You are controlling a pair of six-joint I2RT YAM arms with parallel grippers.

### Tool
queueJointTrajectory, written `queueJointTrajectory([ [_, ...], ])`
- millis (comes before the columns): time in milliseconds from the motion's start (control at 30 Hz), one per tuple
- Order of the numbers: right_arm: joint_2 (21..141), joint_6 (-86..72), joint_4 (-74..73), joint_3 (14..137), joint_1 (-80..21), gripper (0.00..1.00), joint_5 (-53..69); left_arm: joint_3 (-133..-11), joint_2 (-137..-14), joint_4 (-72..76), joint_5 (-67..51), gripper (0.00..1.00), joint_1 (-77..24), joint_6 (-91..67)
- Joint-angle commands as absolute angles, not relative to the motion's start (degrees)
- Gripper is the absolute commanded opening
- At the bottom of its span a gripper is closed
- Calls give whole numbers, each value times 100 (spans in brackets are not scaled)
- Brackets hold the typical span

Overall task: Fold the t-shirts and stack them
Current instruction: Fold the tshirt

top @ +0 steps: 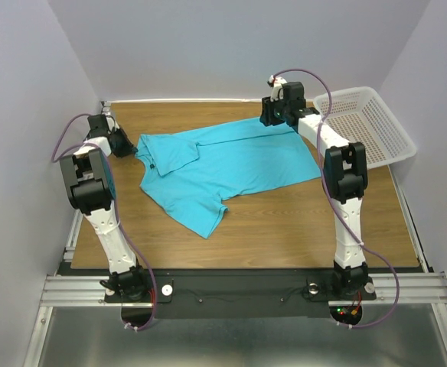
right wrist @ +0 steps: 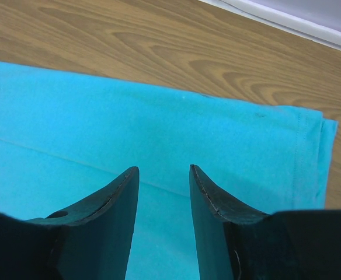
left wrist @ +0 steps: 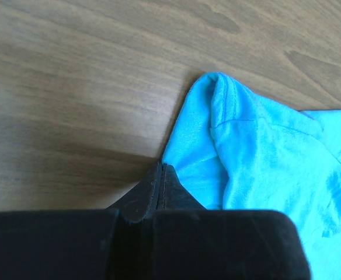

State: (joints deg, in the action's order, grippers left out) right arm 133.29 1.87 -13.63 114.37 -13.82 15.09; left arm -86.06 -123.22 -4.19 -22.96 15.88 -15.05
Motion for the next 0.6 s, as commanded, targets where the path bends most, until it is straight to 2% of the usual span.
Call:
queueJointTrajectory([
  [0,13201,290,-1222,11356,-1336,46,1143,-8499,-11813,-562,-1969,0,1705,-1494],
  [500,13193,641,-1222,11163,-1336,46,905,-9272,-12235,-1046,-1591,0,1775,-1310],
  [567,13140,720,-1230,11127,-1336,47,888,-9281,-12156,-1046,-1468,4,1775,-1310],
])
